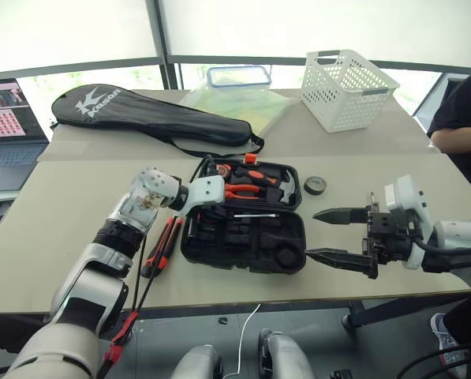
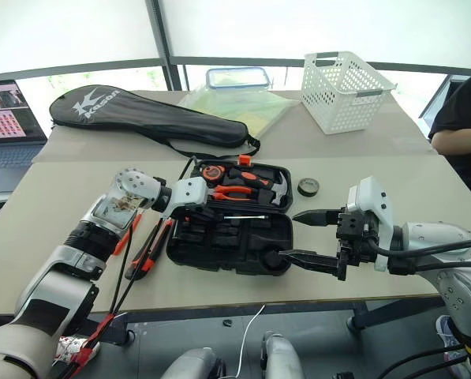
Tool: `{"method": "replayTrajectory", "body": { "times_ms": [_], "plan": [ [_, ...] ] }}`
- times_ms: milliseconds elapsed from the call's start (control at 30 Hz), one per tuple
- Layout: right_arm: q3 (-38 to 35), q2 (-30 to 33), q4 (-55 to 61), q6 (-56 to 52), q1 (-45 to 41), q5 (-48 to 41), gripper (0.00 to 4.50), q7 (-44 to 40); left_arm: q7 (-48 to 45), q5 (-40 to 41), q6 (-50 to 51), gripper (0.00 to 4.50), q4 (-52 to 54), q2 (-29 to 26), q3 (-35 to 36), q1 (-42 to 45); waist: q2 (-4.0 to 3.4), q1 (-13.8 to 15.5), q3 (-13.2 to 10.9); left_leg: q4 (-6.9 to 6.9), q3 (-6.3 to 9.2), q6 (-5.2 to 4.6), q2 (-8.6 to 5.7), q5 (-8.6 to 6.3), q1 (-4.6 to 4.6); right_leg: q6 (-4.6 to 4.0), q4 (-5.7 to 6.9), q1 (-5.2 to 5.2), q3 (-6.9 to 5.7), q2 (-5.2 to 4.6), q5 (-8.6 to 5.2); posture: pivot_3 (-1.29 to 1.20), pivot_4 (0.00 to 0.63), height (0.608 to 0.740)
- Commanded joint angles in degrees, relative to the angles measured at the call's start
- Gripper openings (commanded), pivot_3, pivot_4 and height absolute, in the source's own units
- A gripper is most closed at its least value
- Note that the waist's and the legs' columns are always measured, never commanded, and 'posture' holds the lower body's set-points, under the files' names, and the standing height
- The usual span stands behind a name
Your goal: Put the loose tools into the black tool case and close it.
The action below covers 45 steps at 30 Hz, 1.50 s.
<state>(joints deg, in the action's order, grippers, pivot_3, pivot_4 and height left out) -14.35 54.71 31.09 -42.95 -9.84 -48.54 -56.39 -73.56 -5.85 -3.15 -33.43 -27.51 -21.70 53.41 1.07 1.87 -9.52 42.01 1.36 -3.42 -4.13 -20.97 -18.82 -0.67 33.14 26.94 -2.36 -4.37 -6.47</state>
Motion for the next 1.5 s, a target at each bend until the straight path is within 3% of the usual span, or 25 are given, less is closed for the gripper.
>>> {"method": "replayTrajectory", "body": {
  "times_ms": [33,233,333,433,567,633,800,1033,1200,1233,1333,1500],
  "plan": [
    [-2.6,0.7,2.4,0.2,1.1,-1.2,4.50,0.2,2.9,-4.5,-4.9,0.03,-2.9,0.2,-2.5,-0.4,0.00,0.3,0.0,0.00,0.00,-0.02,0.00,-0.01,0.05,0.01,-0.01,-0.06,0.01,-0.01,0.00,0.00,0.150,0.740],
    [-4.3,0.8,3.1,0.0,3.0,-1.7,4.50,0.6,-0.1,-0.3,-1.9,0.03,-0.6,0.0,0.7,0.8,0.01,0.4,0.0,-0.01,0.01,-0.17,0.01,-0.10,0.38,0.05,-0.04,-0.40,0.01,0.02,-0.02,0.00,0.150,0.740],
    [-7.0,1.0,2.4,-0.1,5.5,-0.5,4.50,1.3,-4.3,6.9,5.1,0.03,5.3,-0.7,5.0,0.9,0.02,0.3,0.0,-0.01,0.01,-0.16,0.03,-0.10,0.36,0.06,-0.03,-0.38,0.00,0.03,-0.02,0.00,0.150,0.740],
    [-10.6,0.7,1.0,0.5,8.7,2.1,4.50,3.6,-7.1,14.5,18.1,0.73,12.0,-2.8,9.9,0.9,0.01,0.2,0.0,-0.01,-0.01,-0.16,0.03,-0.10,0.26,0.07,0.02,-0.26,-0.02,0.04,-0.01,0.00,0.150,0.740],
    [-17.7,-2.7,-3.3,-1.5,13.8,5.6,4.50,12.1,-13.2,30.0,38.7,2.09,26.8,-10.0,17.0,-1.6,0.00,-0.3,0.0,-0.01,-0.02,-0.16,0.02,-0.10,0.06,0.10,0.04,-0.09,-0.01,0.06,0.01,0.00,0.150,0.740],
    [-18.7,-5.0,-4.9,-1.8,15.1,7.6,4.50,16.5,-12.4,35.4,45.9,3.02,32.3,-12.1,19.5,-2.9,-0.04,-0.7,0.0,-0.07,-0.02,-0.14,0.03,-0.10,0.06,0.11,0.04,-0.01,-0.01,0.04,0.00,0.00,0.150,0.740],
    [-15.1,-14.2,-11.7,2.4,11.9,15.6,4.50,29.6,-6.3,41.3,52.6,4.47,41.1,-12.2,22.5,-6.3,-0.04,-1.0,0.0,-0.05,-0.03,-0.01,-0.04,-0.04,0.20,0.10,-0.04,-0.11,0.06,0.04,-0.01,0.00,0.150,0.740],
    [-9.6,-20.9,-21.1,5.8,8.8,22.0,4.50,34.4,0.1,42.4,52.9,4.49,45.3,-11.4,21.7,-8.7,-0.12,-1.3,0.0,-0.24,-0.03,0.19,0.01,0.07,0.68,0.03,0.04,-0.46,0.28,0.08,-0.06,0.00,0.150,0.740],
    [-8.6,-23.6,-27.7,9.8,6.9,26.0,4.50,37.4,-0.9,45.2,54.6,4.49,46.7,-13.7,22.0,-9.1,-0.12,-1.5,0.0,-0.24,-0.03,0.20,-0.03,0.08,0.66,0.01,0.03,-0.41,0.24,0.16,-0.07,0.00,0.150,0.740],
    [-8.5,-24.1,-27.6,10.2,7.0,26.0,3.92,37.2,-1.1,45.2,54.2,4.50,46.8,-14.3,21.7,-9.1,-0.12,-1.5,0.1,-0.25,-0.03,0.20,-0.03,0.08,0.65,0.01,0.02,-0.41,0.22,0.16,-0.07,0.00,0.150,0.740],
    [-7.7,-24.6,-27.2,12.1,8.0,27.0,3.12,36.5,-1.7,45.1,53.8,4.50,46.6,-16.2,20.8,-9.1,-0.13,-1.6,0.1,-0.28,-0.01,0.21,-0.03,0.08,0.67,0.00,0.01,-0.41,0.20,0.22,-0.08,0.00,0.150,0.740],
    [-11.2,-24.3,-25.5,13.5,8.4,25.0,1.37,35.5,-4.0,45.3,53.0,4.50,46.9,-18.5,19.9,-9.8,-0.13,-1.8,0.1,-0.30,-0.01,0.21,-0.03,0.08,0.68,-0.02,0.01,-0.41,0.21,0.31,-0.10,0.00,0.150,0.740]
  ]
}}
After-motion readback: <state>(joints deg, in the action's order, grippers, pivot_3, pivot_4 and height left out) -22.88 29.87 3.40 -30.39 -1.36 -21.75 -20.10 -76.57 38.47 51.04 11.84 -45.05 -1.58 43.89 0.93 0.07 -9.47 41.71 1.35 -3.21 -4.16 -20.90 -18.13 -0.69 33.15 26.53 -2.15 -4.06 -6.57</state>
